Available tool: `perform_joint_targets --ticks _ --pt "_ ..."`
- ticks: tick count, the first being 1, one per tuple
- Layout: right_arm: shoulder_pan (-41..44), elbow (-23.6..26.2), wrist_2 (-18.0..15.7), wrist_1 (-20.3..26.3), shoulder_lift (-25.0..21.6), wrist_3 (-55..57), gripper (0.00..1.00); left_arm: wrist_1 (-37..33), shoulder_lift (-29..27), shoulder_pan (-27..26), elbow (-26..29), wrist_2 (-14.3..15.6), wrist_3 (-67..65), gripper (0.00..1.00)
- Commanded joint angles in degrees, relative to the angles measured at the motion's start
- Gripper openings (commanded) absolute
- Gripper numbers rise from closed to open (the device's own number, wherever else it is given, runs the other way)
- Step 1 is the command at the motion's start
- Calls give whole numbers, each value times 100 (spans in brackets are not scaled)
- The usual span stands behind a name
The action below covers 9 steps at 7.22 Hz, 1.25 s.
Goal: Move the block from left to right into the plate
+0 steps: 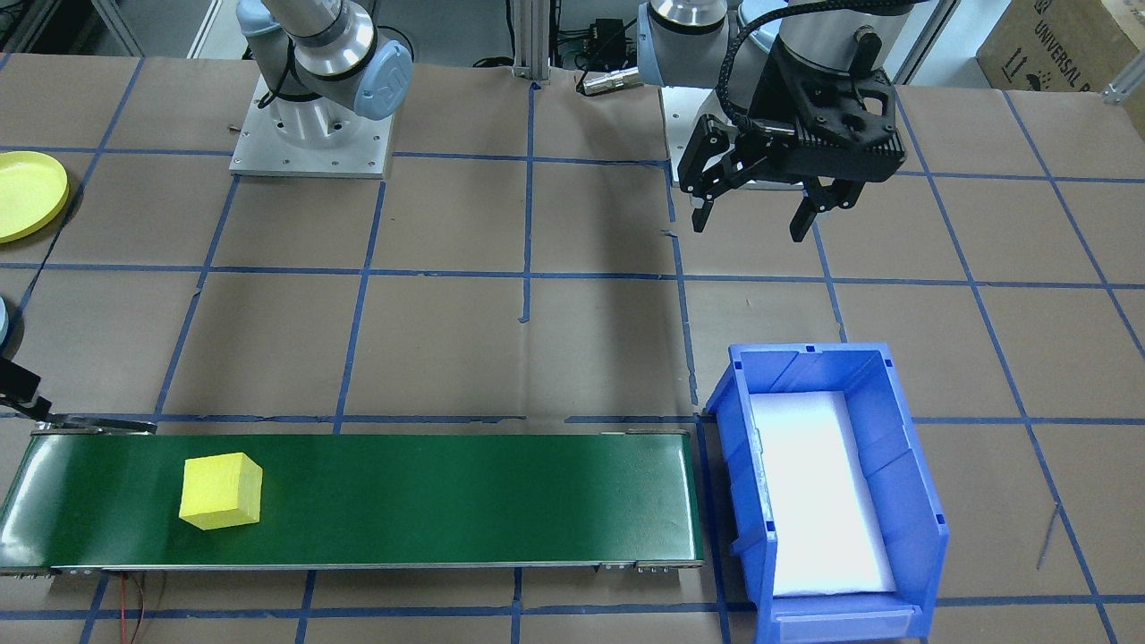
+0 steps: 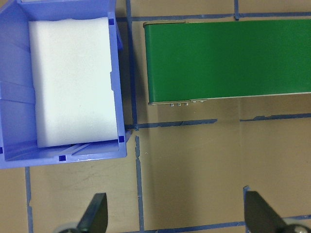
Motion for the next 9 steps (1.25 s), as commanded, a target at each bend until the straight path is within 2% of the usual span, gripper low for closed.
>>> perform_joint_targets --ticks 1,2,5,7,9 --pt "495 -34 652 52 70 341 100 0 21 8 -18 0 0 100" --pt "506 -139 1004 8 332 325 100 -9 30 8 -27 0 0 100" --pt "733 -394 1008 -1 544 360 100 -9 38 8 -27 0 0 100" --pt "822 -369 920 -421 720 290 100 -9 30 8 -27 9 0 100" --pt "822 -333 561 -764 905 106 100 -9 30 17 -27 9 0 100"
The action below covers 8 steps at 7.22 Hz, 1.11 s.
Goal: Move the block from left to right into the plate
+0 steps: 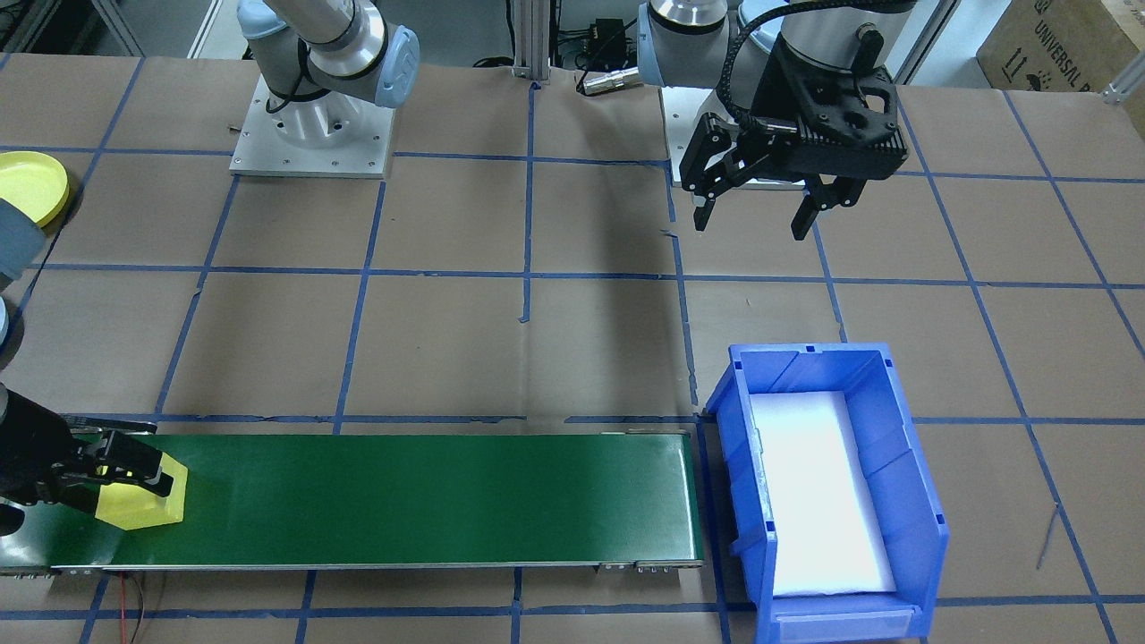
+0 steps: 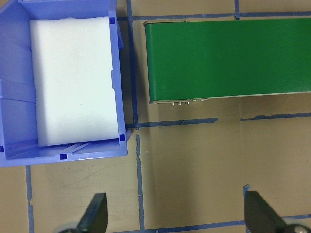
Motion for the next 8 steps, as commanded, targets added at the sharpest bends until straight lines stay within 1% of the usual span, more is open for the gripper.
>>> perform_joint_targets --ticks 1,2,3,4,5,6,7,8 --pt "8 44 -212 -307 155 -151 99 -5 0 -6 -3 0 0 100" --pt "8 62 -526 -308 156 -160 81 -5 9 -6 -11 0 0 100" --pt "-1 53 -877 -317 130 -160 47 -5 0 -6 -11 0 0 100" --pt "-10 88 -1498 -273 42 -169 22 -5 0 -6 -11 0 0 100" --pt "-71 201 -1609 -221 -141 -369 18 4 9 -6 -11 0 0 100" --pt "-376 698 -1941 -220 -639 -450 19 -4 0 -6 -20 0 0 100" --pt "-1005 1225 -2153 -203 -1244 -990 19 -5 9 -6 -20 0 0 100" --pt "-1734 1509 -2138 -185 -1625 -1926 19 -5 0 -6 -20 0 0 100"
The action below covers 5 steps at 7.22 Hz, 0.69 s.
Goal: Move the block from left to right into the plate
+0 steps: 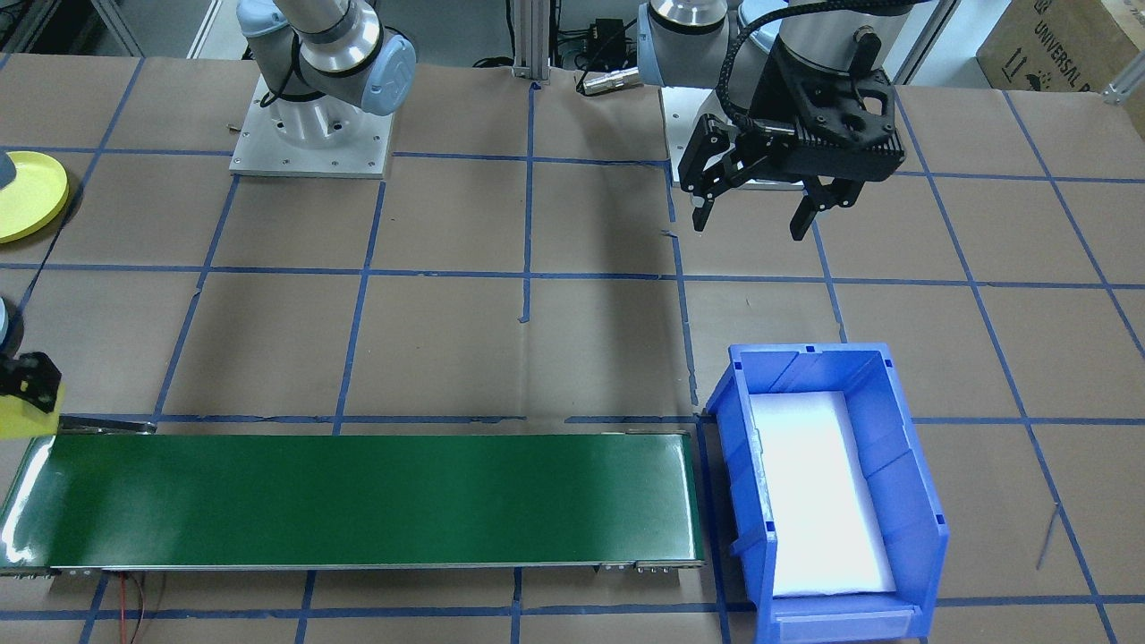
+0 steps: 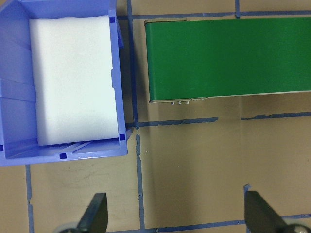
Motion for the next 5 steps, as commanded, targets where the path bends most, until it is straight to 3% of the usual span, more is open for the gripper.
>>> perform_joint_targets --ticks 1,4,5 --pt "-1579 568 -80 47 -594 -1574 19 -1 4 1 -2 0 0 100" --pt "-3725 1497 -255 -31 -664 -2345 19 -1 4 1 -10 0 0 100" --pt "-4036 1605 -238 -32 -673 -2441 19 -1 4 1 -10 0 0 100"
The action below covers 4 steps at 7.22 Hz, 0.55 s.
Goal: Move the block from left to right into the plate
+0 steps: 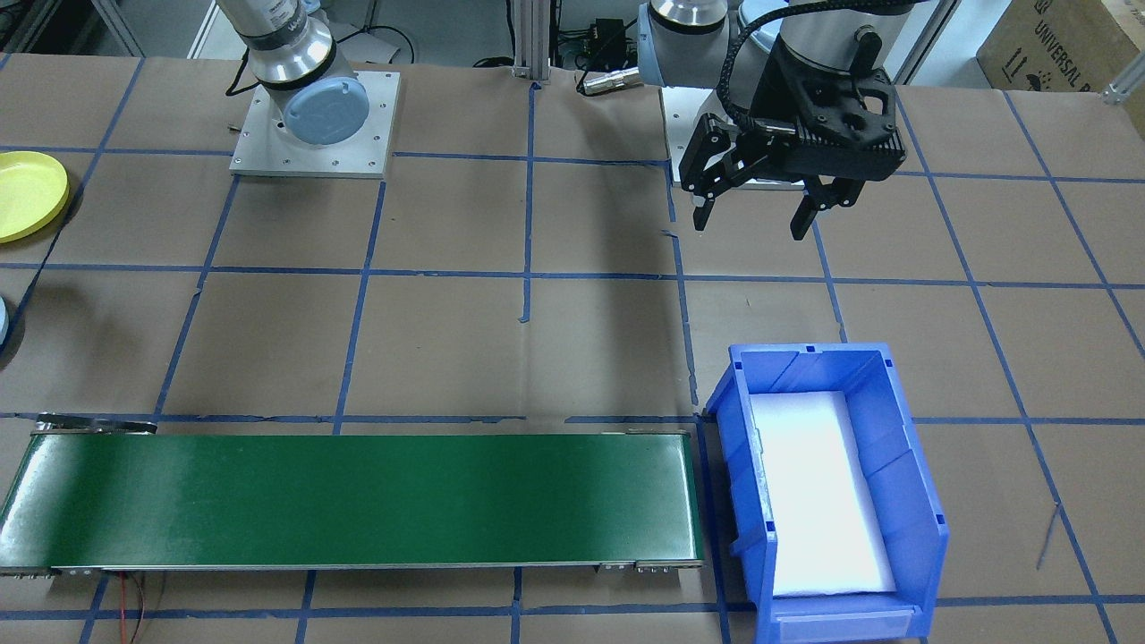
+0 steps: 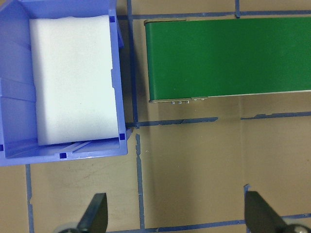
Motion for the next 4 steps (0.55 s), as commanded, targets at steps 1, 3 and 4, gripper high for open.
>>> perform_joint_targets --ticks 1,3,4 --pt "-690 253 -64 34 -17 -146 20 0 0 0 -3 0 0 100" --pt "-963 280 -90 -18 88 -311 26 0 9 -9 -3 0 0 100" --pt "-972 271 -108 -62 132 -408 39 0 9 0 -3 0 0 100"
